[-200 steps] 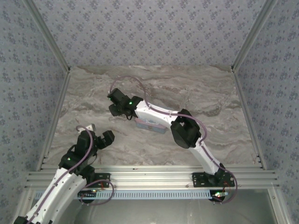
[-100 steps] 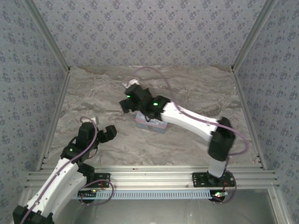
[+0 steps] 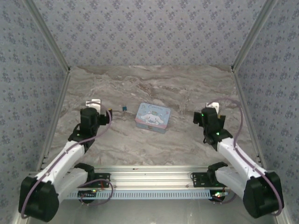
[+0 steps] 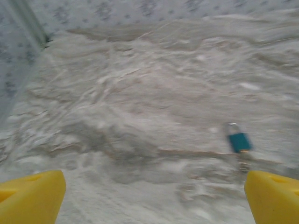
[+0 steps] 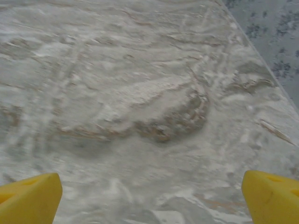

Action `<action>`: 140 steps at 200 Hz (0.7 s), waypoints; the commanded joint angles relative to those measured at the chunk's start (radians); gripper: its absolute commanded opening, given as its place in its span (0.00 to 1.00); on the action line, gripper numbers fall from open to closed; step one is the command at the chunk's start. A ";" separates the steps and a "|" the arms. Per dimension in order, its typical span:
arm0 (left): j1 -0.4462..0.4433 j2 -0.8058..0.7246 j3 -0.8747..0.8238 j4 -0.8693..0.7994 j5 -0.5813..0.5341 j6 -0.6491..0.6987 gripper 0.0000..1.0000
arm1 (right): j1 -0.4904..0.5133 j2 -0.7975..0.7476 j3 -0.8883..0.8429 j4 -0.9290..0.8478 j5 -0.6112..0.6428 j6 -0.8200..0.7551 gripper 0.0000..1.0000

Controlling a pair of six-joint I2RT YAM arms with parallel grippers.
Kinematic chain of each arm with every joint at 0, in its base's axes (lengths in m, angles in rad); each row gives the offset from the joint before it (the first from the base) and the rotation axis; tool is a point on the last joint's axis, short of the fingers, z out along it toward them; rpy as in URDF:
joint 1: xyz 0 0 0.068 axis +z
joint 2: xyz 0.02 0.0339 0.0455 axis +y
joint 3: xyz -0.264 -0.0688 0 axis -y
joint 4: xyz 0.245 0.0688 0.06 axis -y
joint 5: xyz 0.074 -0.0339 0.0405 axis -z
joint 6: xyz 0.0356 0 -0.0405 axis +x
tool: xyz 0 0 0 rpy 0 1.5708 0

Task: Unlock a padlock with a key

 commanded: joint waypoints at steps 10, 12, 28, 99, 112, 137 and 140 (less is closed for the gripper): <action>0.121 0.120 -0.112 0.312 -0.018 -0.002 0.98 | -0.138 0.003 -0.067 0.306 -0.074 -0.152 1.00; 0.125 0.130 -0.121 0.330 -0.016 -0.004 0.98 | -0.144 0.009 -0.075 0.325 -0.076 -0.155 1.00; 0.162 0.225 -0.172 0.515 -0.010 -0.016 0.98 | -0.209 0.056 -0.156 0.537 -0.123 -0.164 1.00; 0.226 0.573 -0.141 0.886 0.130 0.073 0.98 | -0.299 0.352 -0.257 1.027 -0.287 -0.184 1.00; 0.232 0.622 -0.122 0.905 0.120 0.071 0.98 | -0.298 0.432 -0.254 1.108 -0.307 -0.182 1.00; 0.276 0.603 -0.047 0.724 0.211 0.043 0.98 | -0.298 0.638 -0.216 1.255 -0.311 -0.185 1.00; 0.277 0.602 -0.047 0.730 0.213 0.043 0.98 | -0.296 0.621 -0.207 1.217 -0.313 -0.187 1.00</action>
